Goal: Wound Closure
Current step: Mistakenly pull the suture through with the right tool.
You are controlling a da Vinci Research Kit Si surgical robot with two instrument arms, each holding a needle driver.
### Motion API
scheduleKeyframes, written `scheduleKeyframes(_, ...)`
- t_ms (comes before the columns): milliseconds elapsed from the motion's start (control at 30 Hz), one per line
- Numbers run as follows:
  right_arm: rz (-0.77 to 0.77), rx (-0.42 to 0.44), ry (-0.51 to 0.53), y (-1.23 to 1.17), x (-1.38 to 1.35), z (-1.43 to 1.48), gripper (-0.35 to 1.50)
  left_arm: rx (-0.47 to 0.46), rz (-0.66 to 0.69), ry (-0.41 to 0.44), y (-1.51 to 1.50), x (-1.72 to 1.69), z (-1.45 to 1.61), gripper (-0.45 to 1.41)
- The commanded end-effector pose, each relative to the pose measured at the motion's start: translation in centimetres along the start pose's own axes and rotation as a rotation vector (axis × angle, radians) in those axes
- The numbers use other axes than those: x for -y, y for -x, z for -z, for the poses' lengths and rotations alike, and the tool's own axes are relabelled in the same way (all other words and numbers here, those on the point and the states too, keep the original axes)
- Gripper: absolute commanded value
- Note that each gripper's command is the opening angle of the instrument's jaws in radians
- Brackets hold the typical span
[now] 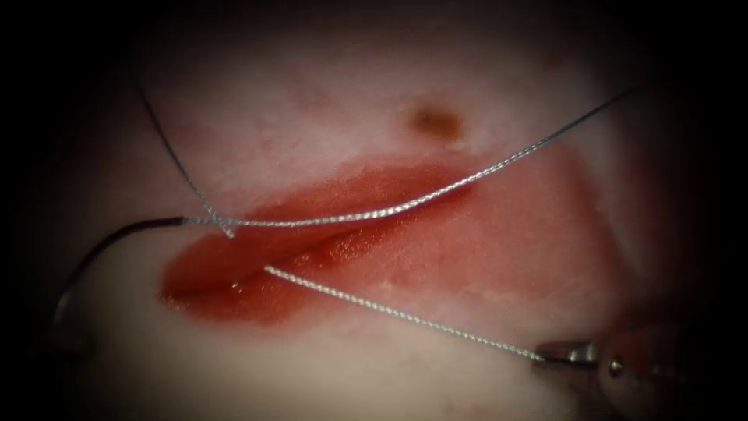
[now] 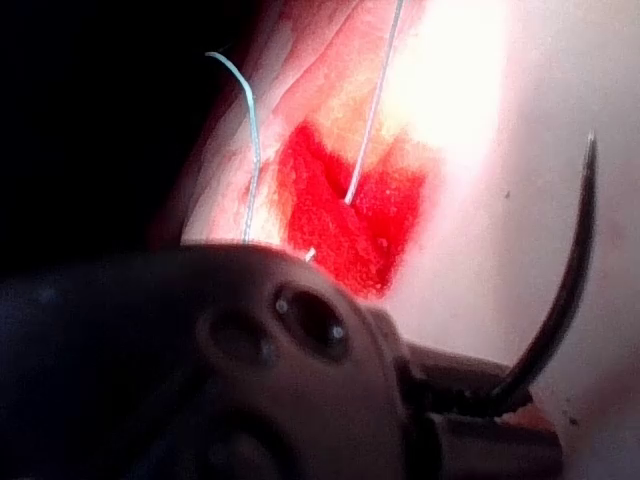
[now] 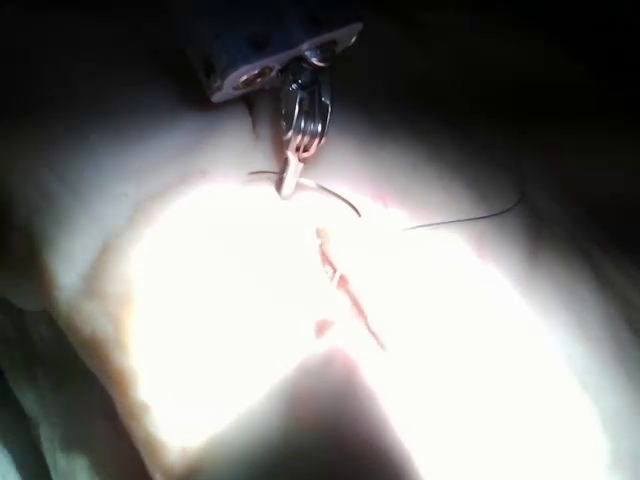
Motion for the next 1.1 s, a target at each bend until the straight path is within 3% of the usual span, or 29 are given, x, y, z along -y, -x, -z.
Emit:
scheduleKeyframes(33,-0.021,-0.005,0.003,0.12,0.0,0.05,-0.35,0.005,0.0,-0.004,0.07,0.08,0.05,-0.45)
scheduleKeyframes(633,-0.165,0.035,0.041,1.45,0.23,0.39,-0.35,0.004,0.006,-0.004,0.06,0.08,0.05,-0.45)
scheduleKeyframes(1100,-0.23,0.064,0.052,2.03,0.31,0.59,-0.35,0.004,0.006,-0.004,0.07,0.07,0.05,-0.45)
